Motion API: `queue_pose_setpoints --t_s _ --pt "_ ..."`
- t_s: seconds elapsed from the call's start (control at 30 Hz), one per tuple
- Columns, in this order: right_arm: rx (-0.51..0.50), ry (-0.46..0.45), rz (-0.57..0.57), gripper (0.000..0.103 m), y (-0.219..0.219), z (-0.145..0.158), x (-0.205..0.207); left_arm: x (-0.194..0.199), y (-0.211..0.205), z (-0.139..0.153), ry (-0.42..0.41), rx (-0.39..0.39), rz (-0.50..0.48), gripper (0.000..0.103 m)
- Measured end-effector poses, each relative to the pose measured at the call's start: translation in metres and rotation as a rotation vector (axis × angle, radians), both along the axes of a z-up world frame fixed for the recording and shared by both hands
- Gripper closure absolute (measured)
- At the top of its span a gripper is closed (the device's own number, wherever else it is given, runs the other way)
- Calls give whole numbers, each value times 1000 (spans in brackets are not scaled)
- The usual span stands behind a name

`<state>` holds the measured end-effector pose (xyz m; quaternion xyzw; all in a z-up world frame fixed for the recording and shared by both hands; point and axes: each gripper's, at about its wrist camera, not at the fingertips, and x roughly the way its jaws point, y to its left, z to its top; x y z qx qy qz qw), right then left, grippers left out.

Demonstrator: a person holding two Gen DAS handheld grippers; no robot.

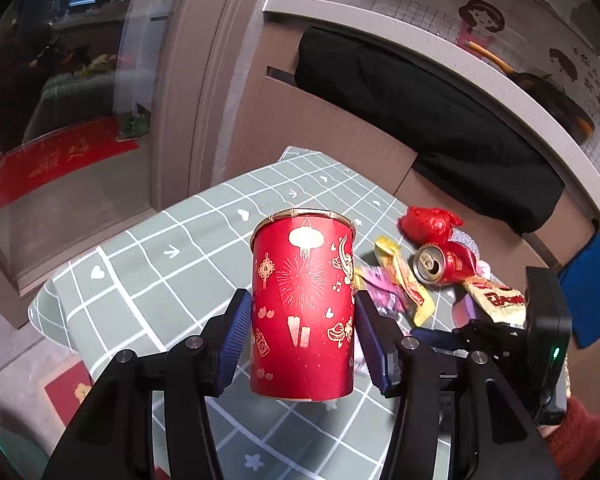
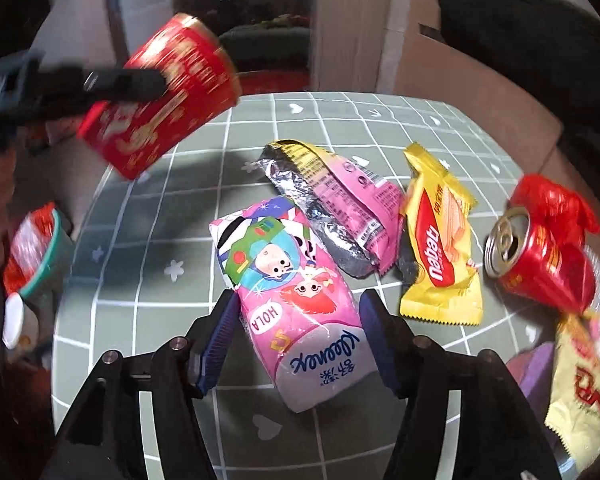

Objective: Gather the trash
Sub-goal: 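Carry red cup into bin with left gripper while right gripper drops pink tissue pack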

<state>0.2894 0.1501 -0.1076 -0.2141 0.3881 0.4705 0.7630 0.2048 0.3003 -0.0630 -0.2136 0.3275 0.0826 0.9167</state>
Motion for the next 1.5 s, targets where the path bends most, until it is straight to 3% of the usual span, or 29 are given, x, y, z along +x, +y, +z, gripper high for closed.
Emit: queue_pose_setpoints --t_s 0.17,0.47,0.7,0.87,1.0,1.2,1.5 --pt "64 51 -164 66 -34 14 6 4 -26 7 -27 12 -61 50" --pt "192 -41 -463 67 -155 73 -27 19 -121 33 -101 109 -219 50" --pt "263 -99 -622 67 -229 100 -40 23 -196 55 -161 169 -321 50" --pt "292 -201 -726 67 -272 121 -52 26 -243 76 -221 162 -391 50" --pt "318 -247 -821 67 -316 136 -62 35 -286 85 -252 102 -483 50" --pt "314 -311 -966 67 -381 145 -79 55 -356 81 -254 72 -663 49" --pt "325 -284 -1110 67 -445 126 -72 71 -424 49 -187 157 -679 49"
